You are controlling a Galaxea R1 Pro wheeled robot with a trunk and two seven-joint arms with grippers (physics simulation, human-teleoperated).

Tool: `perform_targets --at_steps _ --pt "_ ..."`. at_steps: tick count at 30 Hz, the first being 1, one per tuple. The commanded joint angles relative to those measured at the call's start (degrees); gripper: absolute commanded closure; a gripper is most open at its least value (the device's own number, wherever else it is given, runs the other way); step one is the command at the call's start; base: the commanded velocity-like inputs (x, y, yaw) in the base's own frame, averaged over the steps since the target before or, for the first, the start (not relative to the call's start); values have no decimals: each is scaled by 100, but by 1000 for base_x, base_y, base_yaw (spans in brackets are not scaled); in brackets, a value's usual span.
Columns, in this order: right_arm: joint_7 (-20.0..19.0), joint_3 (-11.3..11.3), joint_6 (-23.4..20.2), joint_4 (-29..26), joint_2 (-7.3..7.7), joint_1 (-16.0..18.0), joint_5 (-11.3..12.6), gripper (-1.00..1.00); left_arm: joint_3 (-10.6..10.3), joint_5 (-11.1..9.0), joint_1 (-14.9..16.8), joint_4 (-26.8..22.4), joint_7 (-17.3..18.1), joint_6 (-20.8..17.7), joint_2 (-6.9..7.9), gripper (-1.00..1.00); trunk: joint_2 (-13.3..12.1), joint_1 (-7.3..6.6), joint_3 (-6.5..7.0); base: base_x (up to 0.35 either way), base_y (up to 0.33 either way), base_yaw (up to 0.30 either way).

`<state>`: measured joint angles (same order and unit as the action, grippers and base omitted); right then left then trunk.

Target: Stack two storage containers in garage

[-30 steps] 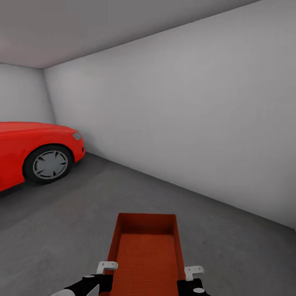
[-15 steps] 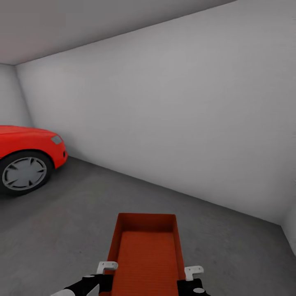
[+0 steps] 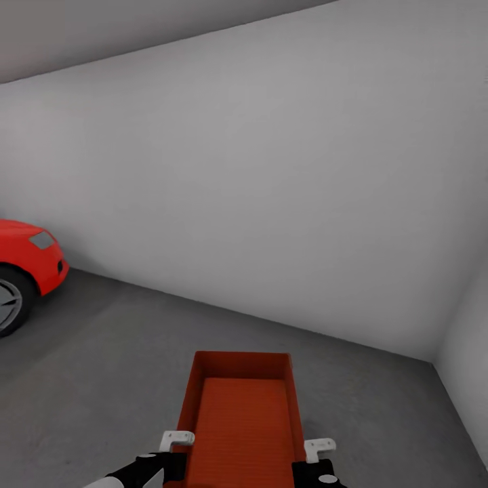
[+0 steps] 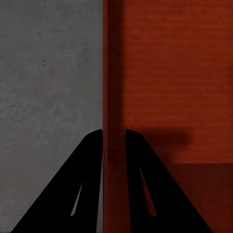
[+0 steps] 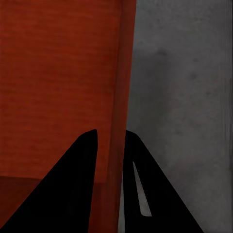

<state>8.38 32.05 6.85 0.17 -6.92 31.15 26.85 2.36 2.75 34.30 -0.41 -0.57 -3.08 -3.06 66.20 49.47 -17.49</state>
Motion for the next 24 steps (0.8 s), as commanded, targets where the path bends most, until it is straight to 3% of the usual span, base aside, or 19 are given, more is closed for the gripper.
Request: perform_targets --at_steps 1,24 --pt "32 73 36 10 112 6 93 100 -86 59 4 -3 -84 -26 8 100 4 3 -7 322 0 -247" --pt "32 73 36 10 112 6 93 100 -87 59 5 -3 -84 -26 8 100 4 3 -7 322 0 -247"
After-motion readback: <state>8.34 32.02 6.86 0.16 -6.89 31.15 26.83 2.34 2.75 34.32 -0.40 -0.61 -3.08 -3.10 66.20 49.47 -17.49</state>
